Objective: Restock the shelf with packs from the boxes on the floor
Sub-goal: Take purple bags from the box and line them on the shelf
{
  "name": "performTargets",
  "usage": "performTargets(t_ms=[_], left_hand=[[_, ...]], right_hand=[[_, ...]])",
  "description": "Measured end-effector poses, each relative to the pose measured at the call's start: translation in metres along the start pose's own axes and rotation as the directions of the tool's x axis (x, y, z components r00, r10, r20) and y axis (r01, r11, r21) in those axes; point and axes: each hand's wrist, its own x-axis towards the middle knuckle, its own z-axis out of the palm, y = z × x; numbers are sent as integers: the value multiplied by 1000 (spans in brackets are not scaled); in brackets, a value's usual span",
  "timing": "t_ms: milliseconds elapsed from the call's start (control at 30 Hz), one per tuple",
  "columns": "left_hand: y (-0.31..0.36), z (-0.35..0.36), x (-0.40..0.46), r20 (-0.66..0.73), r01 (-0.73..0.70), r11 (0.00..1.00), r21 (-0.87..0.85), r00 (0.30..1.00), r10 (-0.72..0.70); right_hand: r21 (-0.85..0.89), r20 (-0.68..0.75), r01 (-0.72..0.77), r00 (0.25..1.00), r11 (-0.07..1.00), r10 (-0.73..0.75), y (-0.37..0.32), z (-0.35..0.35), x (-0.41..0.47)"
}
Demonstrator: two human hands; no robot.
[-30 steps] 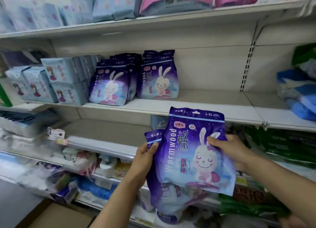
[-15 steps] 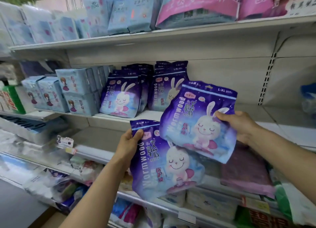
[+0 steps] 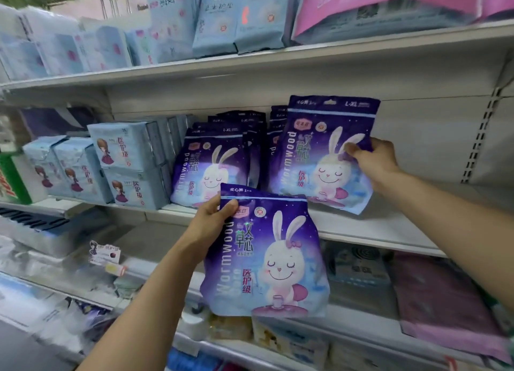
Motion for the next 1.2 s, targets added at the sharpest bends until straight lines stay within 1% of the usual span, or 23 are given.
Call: performTargets(t_ms=[167, 300, 600, 833, 933, 1000, 1100, 1133, 1167, 1200], left_hand=[[-3, -10, 28, 40, -5, 1000, 5, 999, 5], [-8, -17, 43, 79, 0, 1000, -7, 997, 1], [-18, -26, 62, 104, 41, 999, -33, 994, -38], [-16, -21, 66, 112, 34, 997, -69, 993, -26], [-16, -19, 68, 112, 35, 997, -66, 993, -27], [-15, -16, 68, 114, 34, 997, -70, 993, -26], [-16, -9, 67, 122, 36, 997, -68, 992, -28], [-16, -7, 67, 122, 36, 997, -66, 992, -28], [-15, -5, 67, 122, 36, 997, -64, 992, -28], [-15, -3, 67, 123, 36, 997, -61, 992, -28]], right_hand=[[-65, 43, -25, 999, 998, 27, 16, 42, 20], [-103, 32, -26, 999, 994, 29, 26, 60, 37], [-177, -75, -81, 995, 981, 68, 52, 74, 62], [-212, -121, -74, 991, 974, 49, 57, 73, 65], [-253, -174, -81, 984, 964, 37, 55, 72, 64], [-215, -185, -92, 981, 972, 52, 56, 71, 64], [-81, -148, -119, 983, 990, 106, 59, 67, 63], [-65, -133, -122, 985, 990, 112, 60, 65, 62], [-90, -126, -113, 987, 990, 101, 61, 63, 60], [-164, -141, -83, 988, 983, 60, 60, 59, 57]])
